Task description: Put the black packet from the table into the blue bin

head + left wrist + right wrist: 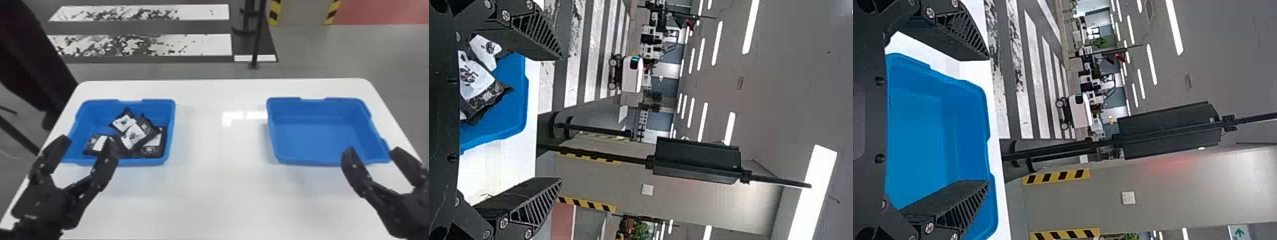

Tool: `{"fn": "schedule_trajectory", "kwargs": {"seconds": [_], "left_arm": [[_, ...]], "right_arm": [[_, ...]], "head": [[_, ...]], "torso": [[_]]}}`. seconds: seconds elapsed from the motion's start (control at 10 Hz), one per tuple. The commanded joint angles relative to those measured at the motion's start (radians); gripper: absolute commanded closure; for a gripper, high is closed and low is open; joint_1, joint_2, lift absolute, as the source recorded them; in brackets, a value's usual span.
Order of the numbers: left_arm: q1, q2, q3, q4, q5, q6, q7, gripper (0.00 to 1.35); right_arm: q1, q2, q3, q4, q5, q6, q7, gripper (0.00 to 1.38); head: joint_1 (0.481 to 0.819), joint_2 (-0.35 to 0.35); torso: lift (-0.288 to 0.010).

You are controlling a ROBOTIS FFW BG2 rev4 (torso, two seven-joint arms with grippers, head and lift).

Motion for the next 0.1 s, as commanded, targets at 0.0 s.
{"fn": "schedule_trajectory", "kwargs": {"seconds": [0.0], "left_arm": [[0.000,-0.008,0.010,0.000,-0.005,-0.003,0.000,0.17]], "right_arm": [[-0.001,0.001,0.000,0.002,-0.002,0.000,-0.001,0.13]], "head": [[0.695,0.023]], "torso": [[-0.110]]}}
